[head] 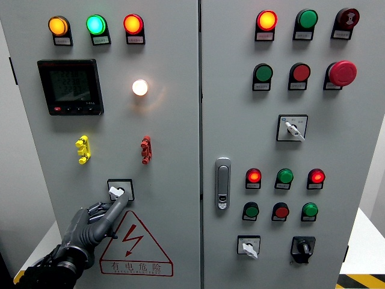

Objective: Turn on light switch 1

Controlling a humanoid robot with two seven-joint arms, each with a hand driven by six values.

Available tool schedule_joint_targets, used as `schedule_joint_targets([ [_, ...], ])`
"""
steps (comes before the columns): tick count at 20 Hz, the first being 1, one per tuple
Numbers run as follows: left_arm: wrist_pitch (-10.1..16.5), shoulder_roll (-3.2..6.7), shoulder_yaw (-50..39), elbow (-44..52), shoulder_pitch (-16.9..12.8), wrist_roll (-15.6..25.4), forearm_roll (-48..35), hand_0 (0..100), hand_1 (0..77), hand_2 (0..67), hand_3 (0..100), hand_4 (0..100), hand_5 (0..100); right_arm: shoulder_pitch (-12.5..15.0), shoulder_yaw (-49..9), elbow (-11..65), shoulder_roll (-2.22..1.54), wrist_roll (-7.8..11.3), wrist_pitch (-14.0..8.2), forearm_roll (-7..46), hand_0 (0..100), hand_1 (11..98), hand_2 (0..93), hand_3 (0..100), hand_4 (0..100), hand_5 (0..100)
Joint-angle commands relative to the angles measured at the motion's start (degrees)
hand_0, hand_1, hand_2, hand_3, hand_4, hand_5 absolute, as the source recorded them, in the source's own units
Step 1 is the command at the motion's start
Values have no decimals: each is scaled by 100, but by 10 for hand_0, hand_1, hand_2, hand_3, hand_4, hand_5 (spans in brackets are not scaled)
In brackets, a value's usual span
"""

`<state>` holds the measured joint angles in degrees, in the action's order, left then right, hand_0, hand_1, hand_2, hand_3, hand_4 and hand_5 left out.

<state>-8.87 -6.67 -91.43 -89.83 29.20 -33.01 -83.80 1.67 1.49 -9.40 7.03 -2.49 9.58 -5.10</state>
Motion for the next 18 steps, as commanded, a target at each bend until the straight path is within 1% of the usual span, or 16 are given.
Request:
schedule_joint_targets([
  [1,16,8,20,1,-124,232,30,0,606,627,1000,1000,755,0,0,0,0,3,0,0,0,226,0,110,230,146],
  [4,25,34,90,-8,-186,522,512,0,612,631,1000,1000,778,0,0,0,0,3,0,0,0,225,0,110,230,146],
  [6,25,96,221,-17,-309,733,925,0,606,637,1000,1000,795,0,0,0,0,-6,0,0,0,225,0,110,230,146],
  [7,25,157,283,-25,-414,856,1040,0,605,638,1000,1000,798,0,0,0,0,3,0,0,0,225,0,110,230,146],
  [9,25,219,458,-17,-782,1198,1199,0,590,626,1000,1000,802,0,0,0,0,3,0,0,0,225,0,110,230,146],
  [10,25,280,555,10,-958,1339,1260,0,586,623,1000,1000,801,0,0,0,0,-6,0,0,0,225,0,109,230,146],
  [11,34,376,660,36,-1177,1471,1339,0,579,618,1000,1000,795,0,0,0,0,3,0,0,0,225,0,109,230,146],
  [12,25,421,731,54,-1336,1542,1462,0,573,611,1000,1000,788,0,0,0,0,3,0,0,0,226,0,109,230,146],
  [14,34,552,819,98,-1757,1587,1796,0,566,597,992,1000,771,0,0,0,0,-6,0,0,0,226,0,109,230,146],
  [16,60,597,881,185,-2162,1587,2094,0,556,572,941,1000,727,0,0,0,0,3,0,0,0,226,0,109,230,146],
  [17,78,606,1003,394,-2373,1595,2279,0,546,550,899,1000,681,0,0,0,0,3,0,0,0,226,0,109,230,146],
  [18,78,640,1117,614,-2549,1639,2420,0,541,526,854,940,631,0,0,0,0,-6,0,0,0,226,0,109,230,146],
])
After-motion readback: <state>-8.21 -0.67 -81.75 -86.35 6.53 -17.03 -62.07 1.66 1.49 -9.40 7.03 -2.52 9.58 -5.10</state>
